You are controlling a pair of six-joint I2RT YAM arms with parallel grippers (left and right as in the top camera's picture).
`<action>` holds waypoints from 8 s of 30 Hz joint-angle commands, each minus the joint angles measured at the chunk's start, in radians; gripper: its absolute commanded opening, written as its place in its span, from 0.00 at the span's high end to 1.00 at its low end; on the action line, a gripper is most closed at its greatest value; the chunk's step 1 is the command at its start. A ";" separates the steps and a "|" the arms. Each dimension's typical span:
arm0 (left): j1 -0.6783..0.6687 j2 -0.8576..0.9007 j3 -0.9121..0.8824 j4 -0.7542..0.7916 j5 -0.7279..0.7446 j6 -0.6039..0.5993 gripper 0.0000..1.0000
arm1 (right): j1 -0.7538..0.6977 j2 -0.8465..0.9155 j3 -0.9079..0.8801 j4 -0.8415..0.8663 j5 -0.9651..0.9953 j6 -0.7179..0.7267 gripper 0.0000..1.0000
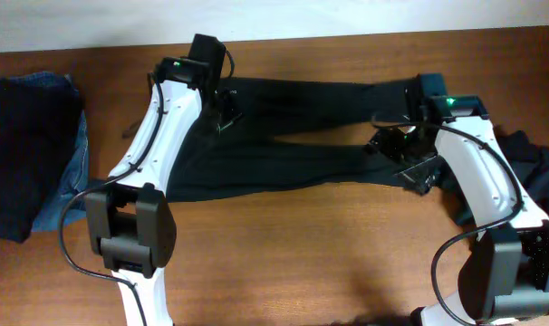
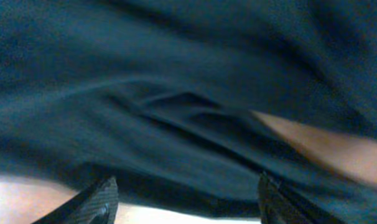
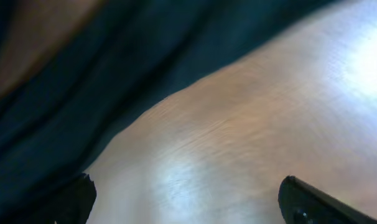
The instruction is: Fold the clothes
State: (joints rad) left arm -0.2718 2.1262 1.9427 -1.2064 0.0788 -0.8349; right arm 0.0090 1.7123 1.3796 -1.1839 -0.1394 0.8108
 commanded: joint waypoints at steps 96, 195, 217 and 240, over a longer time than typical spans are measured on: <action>0.052 -0.191 -0.482 -0.027 -0.358 -0.337 0.99 | -0.005 -0.063 -0.314 0.414 0.270 0.104 0.96; 0.120 -0.055 -0.296 0.551 -0.416 0.144 0.04 | -0.003 0.051 -0.313 1.221 0.340 -0.259 0.01; 0.220 0.002 -0.291 0.483 -0.401 0.296 0.64 | -0.003 0.040 -0.314 1.067 0.262 -0.283 0.01; 0.219 0.068 -0.291 0.541 -0.397 0.370 0.83 | -0.003 0.040 -0.314 1.065 0.251 -0.283 0.01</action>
State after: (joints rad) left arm -0.0509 2.1777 1.6363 -0.6651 -0.3042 -0.4747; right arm 0.0090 1.7744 1.0573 -0.1200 0.1135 0.5381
